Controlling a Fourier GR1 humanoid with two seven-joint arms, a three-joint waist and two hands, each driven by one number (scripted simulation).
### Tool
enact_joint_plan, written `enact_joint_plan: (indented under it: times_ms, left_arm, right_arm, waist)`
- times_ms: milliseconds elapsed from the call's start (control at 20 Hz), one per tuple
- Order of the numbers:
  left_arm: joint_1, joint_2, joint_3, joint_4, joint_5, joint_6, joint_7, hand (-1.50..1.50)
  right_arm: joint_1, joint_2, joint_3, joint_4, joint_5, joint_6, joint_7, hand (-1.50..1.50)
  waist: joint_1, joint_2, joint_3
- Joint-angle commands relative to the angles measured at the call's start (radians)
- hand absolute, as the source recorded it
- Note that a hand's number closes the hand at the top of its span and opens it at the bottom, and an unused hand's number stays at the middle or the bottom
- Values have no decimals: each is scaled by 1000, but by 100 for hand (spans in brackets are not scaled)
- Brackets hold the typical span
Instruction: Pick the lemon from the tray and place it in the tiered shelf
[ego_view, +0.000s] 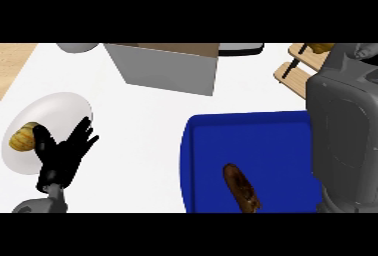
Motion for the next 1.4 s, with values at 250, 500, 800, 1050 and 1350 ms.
enact_joint_plan:
  times_ms: [250,500,800,1050,1350]
  left_arm:
    - [2,6,19,53,21,-43,-22,0]
    - [-4,0,8,9,1,-16,22,0]
    - [-2,14,39,50,20,-52,-26,0]
    - [-32,-12,14,43,-9,-23,3,0]
    - [-7,-27,-4,-12,-18,-21,25,0]
  right_arm:
    - [-171,-177,-222,111,-27,123,22,150]
    - [-171,-269,-288,170,-80,156,-76,150]
    - [-181,-353,-343,337,-151,174,-184,150]
    - [-161,-388,-316,470,-138,88,-250,150]
    - [-187,-455,-323,618,-143,-22,-304,150]
  waist:
    - [4,8,-4]
    - [5,8,-3]
    - [9,10,-3]
    - [16,13,-3]
    - [22,13,-3]
